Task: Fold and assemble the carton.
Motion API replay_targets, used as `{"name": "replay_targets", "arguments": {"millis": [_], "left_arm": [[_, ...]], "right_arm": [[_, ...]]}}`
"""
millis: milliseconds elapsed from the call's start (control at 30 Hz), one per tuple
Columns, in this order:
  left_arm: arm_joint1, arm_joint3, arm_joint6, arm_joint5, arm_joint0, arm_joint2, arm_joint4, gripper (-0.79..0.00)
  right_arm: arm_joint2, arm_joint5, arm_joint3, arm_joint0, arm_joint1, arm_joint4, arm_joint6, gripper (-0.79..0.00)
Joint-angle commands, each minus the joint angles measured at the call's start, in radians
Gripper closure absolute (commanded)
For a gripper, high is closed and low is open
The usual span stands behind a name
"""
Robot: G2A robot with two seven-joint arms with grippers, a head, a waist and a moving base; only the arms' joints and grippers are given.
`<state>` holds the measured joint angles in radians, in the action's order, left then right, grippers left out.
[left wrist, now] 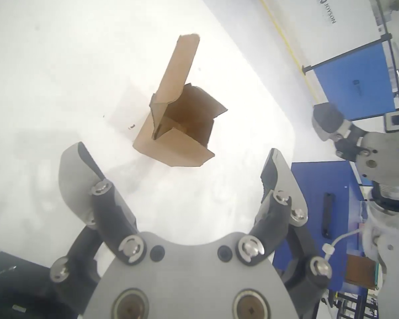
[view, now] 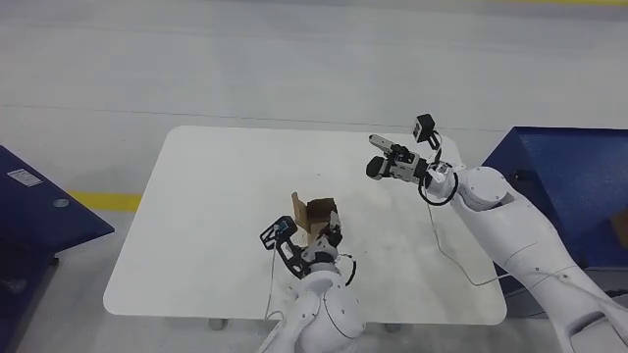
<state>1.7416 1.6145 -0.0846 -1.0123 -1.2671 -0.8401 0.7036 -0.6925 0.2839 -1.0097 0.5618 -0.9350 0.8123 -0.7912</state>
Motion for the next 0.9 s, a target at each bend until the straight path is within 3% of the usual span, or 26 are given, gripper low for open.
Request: {"name": "replay_targets", "arguments": {"millis": [0, 100, 300, 567, 667, 767, 867], "left_arm": [[0.017, -0.060, 0.021, 0.000, 0.035, -0.002, 0.004, -0.785], [0.033, -0.089, 0.031, 0.000, 0.070, 0.013, 0.023, -0.785], [0.031, -0.090, 0.036, 0.005, 0.071, 0.013, 0.019, -0.785], [0.032, -0.063, 0.225, 0.000, 0.055, -0.092, -0.171, -0.785], [0.038, -0.054, 0.192, 0.000, 0.055, -0.118, -0.242, -0.785], [0.045, -0.050, 0.090, 0.000, 0.065, -0.124, -0.301, -0.785], [0.053, -0.084, -0.042, 0.000, 0.081, -0.119, -0.369, -0.705]], "right_arm": [[0.000, 0.000, 0.000, 0.000, 0.000, 0.000, 0.000, -0.785], [0.000, 0.000, 0.000, 0.000, 0.000, 0.000, 0.000, -0.785], [0.000, 0.000, 0.000, 0.000, 0.000, 0.000, 0.000, -0.785], [0.000, 0.000, 0.000, 0.000, 0.000, 0.000, 0.000, -0.785], [0.000, 0.000, 0.000, 0.000, 0.000, 0.000, 0.000, -0.785], [0.000, 0.000, 0.000, 0.000, 0.000, 0.000, 0.000, -0.785], [0.000, 0.000, 0.000, 0.000, 0.000, 0.000, 0.000, -0.785]]}}
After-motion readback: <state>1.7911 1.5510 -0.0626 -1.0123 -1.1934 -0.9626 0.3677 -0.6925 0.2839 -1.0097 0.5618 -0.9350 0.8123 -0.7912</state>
